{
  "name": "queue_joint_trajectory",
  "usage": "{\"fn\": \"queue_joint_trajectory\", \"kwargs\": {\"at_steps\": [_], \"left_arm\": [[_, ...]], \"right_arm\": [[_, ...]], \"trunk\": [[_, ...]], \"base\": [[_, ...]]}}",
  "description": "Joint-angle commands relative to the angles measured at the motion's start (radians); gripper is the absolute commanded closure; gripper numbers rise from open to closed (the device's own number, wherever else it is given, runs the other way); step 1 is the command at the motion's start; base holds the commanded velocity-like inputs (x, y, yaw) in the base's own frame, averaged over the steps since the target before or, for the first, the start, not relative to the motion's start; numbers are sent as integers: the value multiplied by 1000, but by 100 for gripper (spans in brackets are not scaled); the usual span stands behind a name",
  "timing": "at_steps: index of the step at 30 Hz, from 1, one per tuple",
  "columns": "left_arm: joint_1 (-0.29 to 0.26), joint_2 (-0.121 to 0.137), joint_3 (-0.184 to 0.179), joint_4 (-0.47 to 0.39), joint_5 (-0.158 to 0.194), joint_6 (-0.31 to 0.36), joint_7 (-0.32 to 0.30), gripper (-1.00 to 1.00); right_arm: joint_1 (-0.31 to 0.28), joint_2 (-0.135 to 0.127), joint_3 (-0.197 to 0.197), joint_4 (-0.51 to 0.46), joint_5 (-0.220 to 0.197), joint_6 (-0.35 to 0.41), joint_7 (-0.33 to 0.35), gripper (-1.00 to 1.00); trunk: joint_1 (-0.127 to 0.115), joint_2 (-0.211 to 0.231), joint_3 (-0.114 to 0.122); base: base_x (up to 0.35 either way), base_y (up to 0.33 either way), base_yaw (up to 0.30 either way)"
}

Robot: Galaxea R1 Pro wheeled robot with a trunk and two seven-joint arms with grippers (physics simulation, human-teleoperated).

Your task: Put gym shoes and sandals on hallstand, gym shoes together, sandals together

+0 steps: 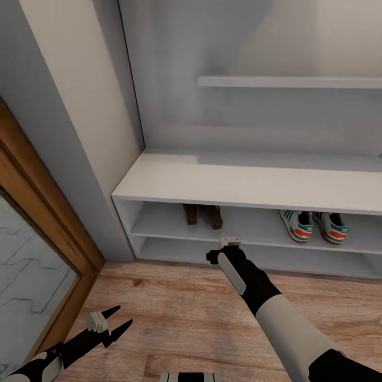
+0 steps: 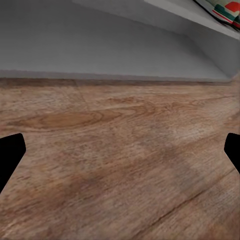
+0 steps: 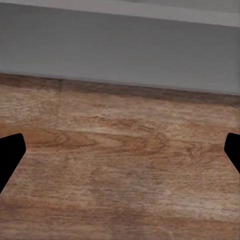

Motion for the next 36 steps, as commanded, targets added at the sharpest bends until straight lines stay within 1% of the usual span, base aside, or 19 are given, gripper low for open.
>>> {"fn": "queue_joint_trajectory", "kwargs": {"at_steps": [1, 12, 19, 21, 22, 26, 27, 28, 30, 32, 35, 36], "left_arm": [[-1, 0, 1, 1, 1, -4, -3, -100], [-1, 0, 1, 1, 1, -4, -3, -100], [0, 0, 1, 0, 1, -4, -2, -100], [-1, 0, 1, 1, 1, -4, -2, -100], [-1, 0, 1, 1, 1, -4, -2, -100], [0, 0, 1, 1, 1, -4, -1, -100], [0, 0, 0, 0, 1, -4, -1, -100], [-1, 0, 0, 0, 1, -4, 0, -100], [0, 0, 0, 0, 1, -4, 0, -100], [-1, 0, 0, 1, 1, -4, 0, -100], [-1, 0, 0, 1, 1, -4, 0, -100], [-1, 0, 0, 1, 1, -4, 0, -100]], "right_arm": [[-1, -1, 3, -1, -10, 1, -10, -100], [2, -2, 3, 19, -8, -1, -10, -100], [2, -2, 3, 19, -3, -43, -10, -100], [2, -2, 3, 19, -3, -64, -10, -100], [2, -5, 3, 19, -1, -110, -11, -100], [2, -7, 3, 17, 0, -181, -12, -100], [4, -8, 3, 17, 0, -228, -12, -100], [5, -8, 2, 17, 0, -242, -12, -100], [12, -10, 2, 20, 0, -306, -12, -100], [18, -10, 2, 22, -1, -331, -12, -100], [67, -11, 2, 57, 0, -428, -12, -100], [75, -11, 2, 64, 0, -448, -12, -100]], "trunk": [[0, 0, -1], [0, 0, -1], [0, 0, -1], [-1, 0, 7], [-2, 0, 11], [-3, 1, 26], [-4, 2, 30], [-4, 2, 34], [-5, 2, 42], [-6, 3, 49], [-7, 3, 61], [-8, 4, 65]], "base": [[0, 0, 0], [0, 0, 0], [0, 0, 0], [0, 0, 0], [0, 0, 0], [0, 0, 0], [0, 0, 0], [0, 0, 0], [0, 0, 0], [0, 0, 0], [0, 0, 0], [0, 0, 0]]}}
